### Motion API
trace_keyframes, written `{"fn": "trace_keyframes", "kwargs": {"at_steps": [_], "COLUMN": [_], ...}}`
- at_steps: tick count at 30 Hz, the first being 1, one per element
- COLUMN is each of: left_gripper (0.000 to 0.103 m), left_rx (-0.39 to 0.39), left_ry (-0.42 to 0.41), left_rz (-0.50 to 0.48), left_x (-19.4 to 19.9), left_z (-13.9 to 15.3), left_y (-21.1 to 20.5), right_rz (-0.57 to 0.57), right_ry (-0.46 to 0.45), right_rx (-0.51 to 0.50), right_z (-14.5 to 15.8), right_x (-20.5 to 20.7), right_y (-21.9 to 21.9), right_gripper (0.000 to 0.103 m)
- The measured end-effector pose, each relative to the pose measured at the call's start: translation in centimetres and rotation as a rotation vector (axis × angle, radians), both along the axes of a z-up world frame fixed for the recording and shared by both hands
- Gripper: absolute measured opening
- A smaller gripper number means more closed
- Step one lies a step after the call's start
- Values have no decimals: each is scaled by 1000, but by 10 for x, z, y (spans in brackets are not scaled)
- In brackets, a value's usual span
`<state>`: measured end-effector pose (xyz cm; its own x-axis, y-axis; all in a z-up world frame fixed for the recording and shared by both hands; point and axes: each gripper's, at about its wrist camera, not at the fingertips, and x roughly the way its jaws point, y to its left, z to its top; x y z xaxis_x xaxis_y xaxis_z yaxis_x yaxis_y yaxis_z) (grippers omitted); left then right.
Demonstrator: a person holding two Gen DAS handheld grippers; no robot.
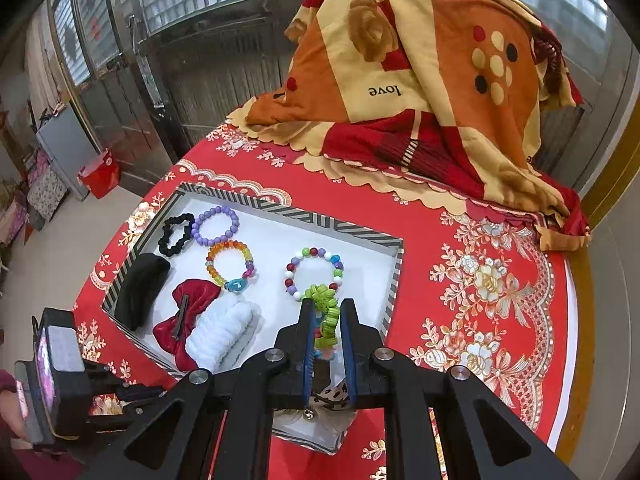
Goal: Organize jewelry
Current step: 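Carry the silver and green-blue bracelets over the tray with both tools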
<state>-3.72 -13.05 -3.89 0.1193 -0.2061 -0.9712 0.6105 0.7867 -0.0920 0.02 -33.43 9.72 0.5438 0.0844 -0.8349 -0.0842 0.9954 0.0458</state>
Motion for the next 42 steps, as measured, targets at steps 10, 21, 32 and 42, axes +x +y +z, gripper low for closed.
{"fn": "trace_keyframes", "kwargs": {"at_steps": [10, 21, 32, 42], "left_gripper": [6, 6, 6, 6], "left_rx": [-151, -150, -115, -88], "left_ry": [-44, -122, -102, -62], "left_rz": [22, 144, 221, 266], "left_x": [17, 91, 146, 173], "left_z": [79, 99, 74, 48], "left_y": [0, -16, -42, -58], "right_rz": [-13, -7, -13, -66], "right_ry": [-9, 12, 75, 156], "right_rx": [11, 51, 70, -19], "right_z": [4, -8, -32, -72], "right_x": [4, 18, 37, 64], "right_y": [-7, 2, -8, -29], "right_gripper": [12, 12, 12, 12]}}
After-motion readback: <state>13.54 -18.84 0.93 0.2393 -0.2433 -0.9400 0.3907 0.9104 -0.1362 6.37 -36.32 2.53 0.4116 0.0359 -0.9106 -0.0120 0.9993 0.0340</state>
